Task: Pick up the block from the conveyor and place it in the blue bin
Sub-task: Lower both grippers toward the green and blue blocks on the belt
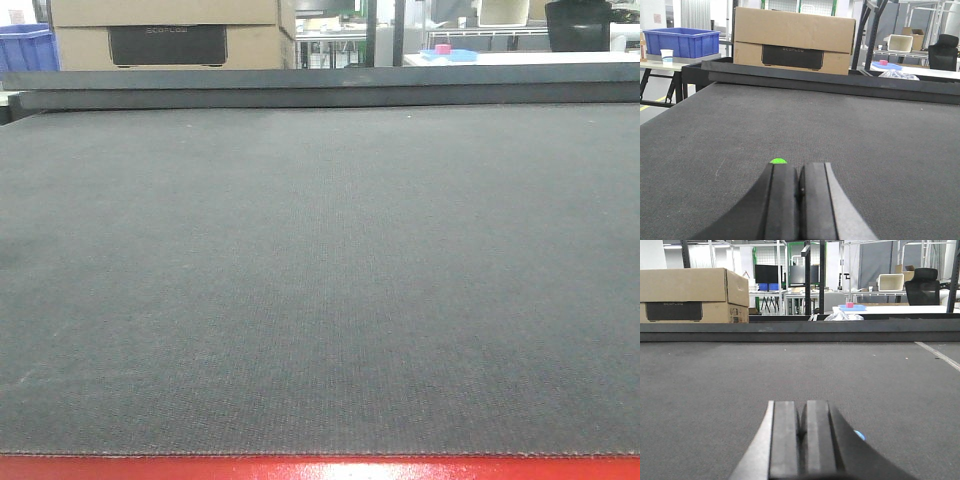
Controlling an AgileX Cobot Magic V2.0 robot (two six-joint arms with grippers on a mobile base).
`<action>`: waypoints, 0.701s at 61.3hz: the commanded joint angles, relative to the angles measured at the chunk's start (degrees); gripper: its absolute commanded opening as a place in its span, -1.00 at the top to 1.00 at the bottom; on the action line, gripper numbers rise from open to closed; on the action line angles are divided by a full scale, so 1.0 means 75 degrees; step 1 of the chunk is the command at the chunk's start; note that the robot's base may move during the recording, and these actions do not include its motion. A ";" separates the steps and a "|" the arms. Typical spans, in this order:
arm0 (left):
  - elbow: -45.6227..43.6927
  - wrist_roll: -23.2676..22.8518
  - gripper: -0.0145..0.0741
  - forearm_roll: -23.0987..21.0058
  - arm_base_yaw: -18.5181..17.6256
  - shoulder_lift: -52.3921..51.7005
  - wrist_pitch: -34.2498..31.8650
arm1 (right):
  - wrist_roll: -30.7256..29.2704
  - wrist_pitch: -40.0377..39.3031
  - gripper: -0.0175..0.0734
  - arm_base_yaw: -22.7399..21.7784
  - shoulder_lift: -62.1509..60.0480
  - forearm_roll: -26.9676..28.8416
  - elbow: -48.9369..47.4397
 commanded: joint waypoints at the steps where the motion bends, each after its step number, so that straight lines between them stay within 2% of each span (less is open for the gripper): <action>1: -0.0010 0.0000 0.92 0.0013 -0.0039 -0.0028 -0.0123 | -0.0005 -0.0174 0.97 -0.0040 -0.0026 -0.0046 -0.0005; 36: -0.0010 0.0000 0.92 0.0013 -0.0040 -0.0028 -0.0302 | -0.0005 -0.0174 0.97 -0.0040 -0.0026 -0.0046 -0.0005; 43: -0.0010 0.0000 0.92 0.0013 -0.0040 -0.0028 -0.0568 | -0.0021 -0.0865 0.97 -0.0040 -0.0026 -0.0046 -0.0005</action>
